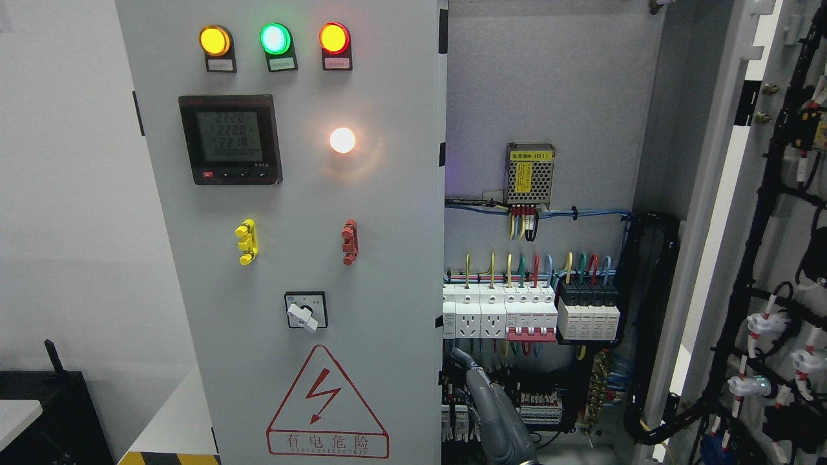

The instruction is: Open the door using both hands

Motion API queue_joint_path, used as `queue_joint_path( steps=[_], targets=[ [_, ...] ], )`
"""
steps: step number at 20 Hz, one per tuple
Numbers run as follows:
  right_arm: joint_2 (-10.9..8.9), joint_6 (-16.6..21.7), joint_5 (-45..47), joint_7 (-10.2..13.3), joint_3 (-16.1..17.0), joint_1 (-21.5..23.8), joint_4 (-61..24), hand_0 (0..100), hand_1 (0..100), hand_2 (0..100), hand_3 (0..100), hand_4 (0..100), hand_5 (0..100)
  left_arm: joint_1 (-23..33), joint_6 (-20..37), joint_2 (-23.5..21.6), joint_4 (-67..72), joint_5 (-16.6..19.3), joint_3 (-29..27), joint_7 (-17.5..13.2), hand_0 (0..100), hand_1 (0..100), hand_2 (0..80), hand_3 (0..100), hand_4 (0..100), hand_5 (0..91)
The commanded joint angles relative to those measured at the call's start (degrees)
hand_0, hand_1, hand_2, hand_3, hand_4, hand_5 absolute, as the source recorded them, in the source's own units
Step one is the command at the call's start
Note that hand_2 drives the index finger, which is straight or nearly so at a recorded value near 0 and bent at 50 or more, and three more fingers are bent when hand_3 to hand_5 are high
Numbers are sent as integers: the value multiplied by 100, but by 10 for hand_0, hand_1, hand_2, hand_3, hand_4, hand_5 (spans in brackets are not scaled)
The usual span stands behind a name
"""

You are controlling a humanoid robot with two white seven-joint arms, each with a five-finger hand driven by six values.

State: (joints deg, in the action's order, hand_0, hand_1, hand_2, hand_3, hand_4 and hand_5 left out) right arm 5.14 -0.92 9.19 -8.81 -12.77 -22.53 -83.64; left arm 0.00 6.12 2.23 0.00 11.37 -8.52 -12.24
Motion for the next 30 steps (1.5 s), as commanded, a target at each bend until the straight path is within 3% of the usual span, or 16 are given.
queue_joint_path(
  steps=[1, 16, 19, 30],
  targets=[
    [-57, -22, 12, -7, -6, -32, -3, 382, 0, 0, 0, 0, 0, 132, 3, -3, 53, -3, 0, 3, 0, 0, 0, 0, 0, 0],
    [-49, -84, 21, -121, -59, -208, 261, 382, 0, 0, 0, 0, 0, 132, 3, -3, 53, 6, 0, 3, 0, 0, 0, 0, 0, 0],
    [-49, -84, 21, -296, -59, -278, 322, 382, 0, 0, 0, 0, 0, 132, 3, -3, 53, 6, 0, 3, 0, 0, 0, 0, 0, 0],
    [-49, -206, 443, -332, -50, -410, 445, 383, 0, 0, 0, 0, 0, 132, 3, 6, 53, -3, 0, 3, 0, 0, 0, 0, 0, 0]
  ],
)
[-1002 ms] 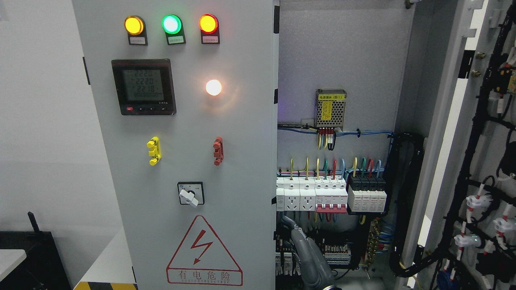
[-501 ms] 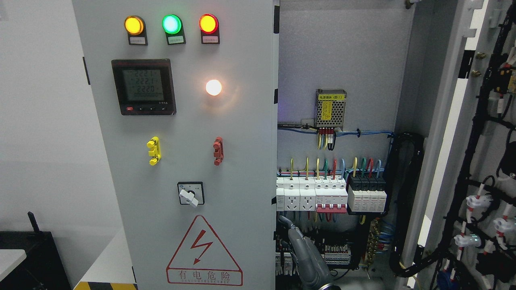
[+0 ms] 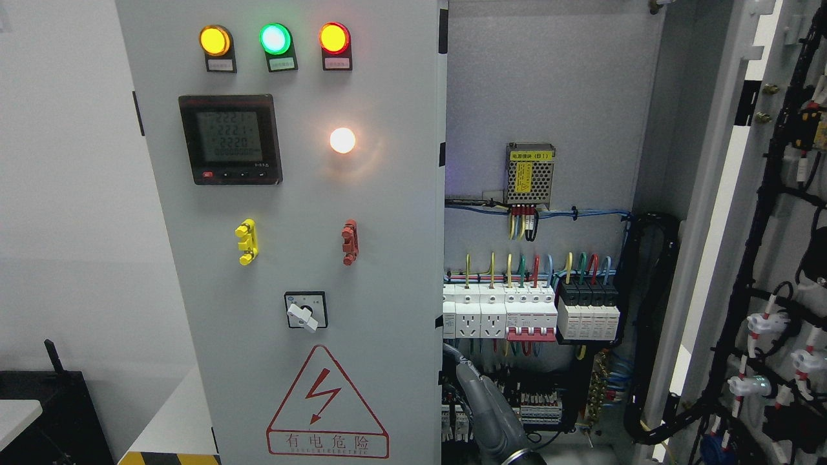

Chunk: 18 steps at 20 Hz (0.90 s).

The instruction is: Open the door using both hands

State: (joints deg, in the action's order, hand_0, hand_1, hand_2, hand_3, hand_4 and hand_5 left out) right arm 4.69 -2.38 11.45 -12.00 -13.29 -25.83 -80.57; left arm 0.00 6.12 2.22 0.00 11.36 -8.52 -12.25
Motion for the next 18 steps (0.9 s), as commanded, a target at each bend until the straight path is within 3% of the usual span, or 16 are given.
queue_joint_path(
  steps=[1, 3, 5, 18],
  targets=[
    [-12, -69, 244, -13, 1, -80, 138, 383, 0, 0, 0, 0, 0, 132, 3, -2, 53, -2, 0, 3, 0, 0, 0, 0, 0, 0],
    [-12, -78, 297, -74, 1, -80, 138, 383, 0, 0, 0, 0, 0, 132, 3, 7, 53, 7, 0, 3, 0, 0, 0, 0, 0, 0],
    [-12, -87, 297, -328, 10, -89, 146, 383, 0, 0, 0, 0, 0, 132, 3, -2, 53, 7, 0, 3, 0, 0, 0, 0, 0, 0],
    [-12, -87, 516, -408, 72, -195, 269, 383, 0, 0, 0, 0, 0, 132, 3, -2, 53, -2, 0, 3, 0, 0, 0, 0, 0, 0]
  ],
)
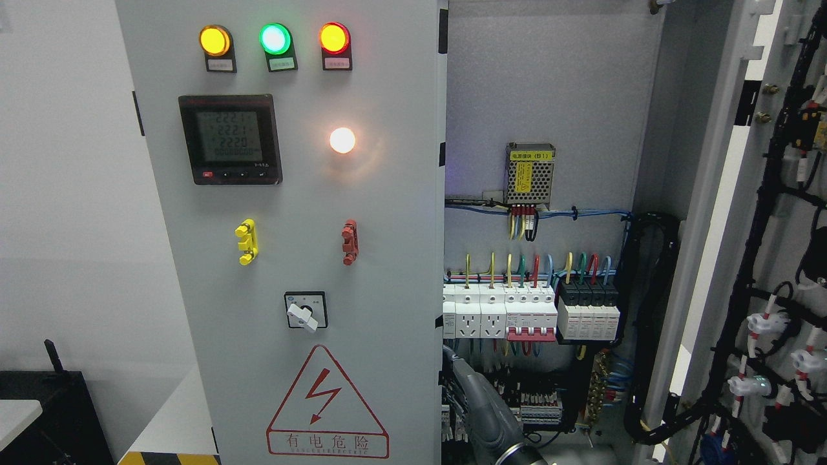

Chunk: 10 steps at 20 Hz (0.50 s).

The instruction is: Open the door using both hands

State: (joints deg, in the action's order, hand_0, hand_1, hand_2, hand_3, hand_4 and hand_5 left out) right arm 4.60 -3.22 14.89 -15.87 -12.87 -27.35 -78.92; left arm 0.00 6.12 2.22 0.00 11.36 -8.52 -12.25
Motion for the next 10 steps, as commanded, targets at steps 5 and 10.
queue_joint_path(
  steps=[5, 10],
  targets=[
    [-3, -3, 243, -224, 30, -42, 113, 383, 0, 0, 0, 0, 0, 132, 3, -2, 53, -2, 0, 4, 0, 0, 0, 0, 0, 0],
    [-3, 14, 243, -268, 39, -77, 237, 383, 0, 0, 0, 0, 0, 132, 3, -2, 53, -2, 0, 4, 0, 0, 0, 0, 0, 0]
  ],
)
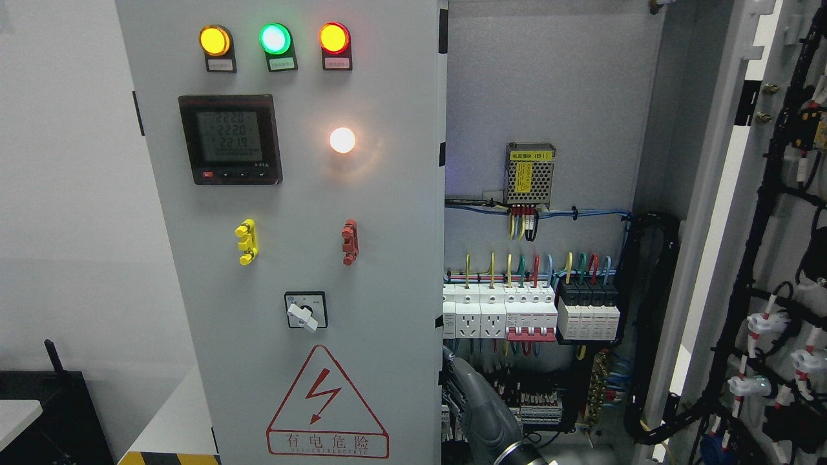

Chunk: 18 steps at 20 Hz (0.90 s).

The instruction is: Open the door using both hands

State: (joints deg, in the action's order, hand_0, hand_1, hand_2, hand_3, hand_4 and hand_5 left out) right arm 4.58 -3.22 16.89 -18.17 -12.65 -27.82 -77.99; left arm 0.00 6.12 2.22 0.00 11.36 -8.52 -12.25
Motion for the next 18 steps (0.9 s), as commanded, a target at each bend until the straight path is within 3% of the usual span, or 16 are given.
queue_joint_path(
  steps=[1, 5, 18],
  targets=[
    [-1, 6, 42, -38, 26, -31, 143, 383, 0, 0, 0, 0, 0, 132, 4, -2, 53, -3, 0, 4, 0, 0, 0, 0, 0, 0],
    [-1, 15, 42, -310, 44, -40, 152, 383, 0, 0, 0, 0, 0, 132, 4, 7, 53, -3, 0, 4, 0, 0, 0, 0, 0, 0],
    [-1, 23, 60, -319, 79, -40, 152, 383, 0, 0, 0, 0, 0, 132, 4, -2, 53, 6, 0, 4, 0, 0, 0, 0, 0, 0]
  ],
)
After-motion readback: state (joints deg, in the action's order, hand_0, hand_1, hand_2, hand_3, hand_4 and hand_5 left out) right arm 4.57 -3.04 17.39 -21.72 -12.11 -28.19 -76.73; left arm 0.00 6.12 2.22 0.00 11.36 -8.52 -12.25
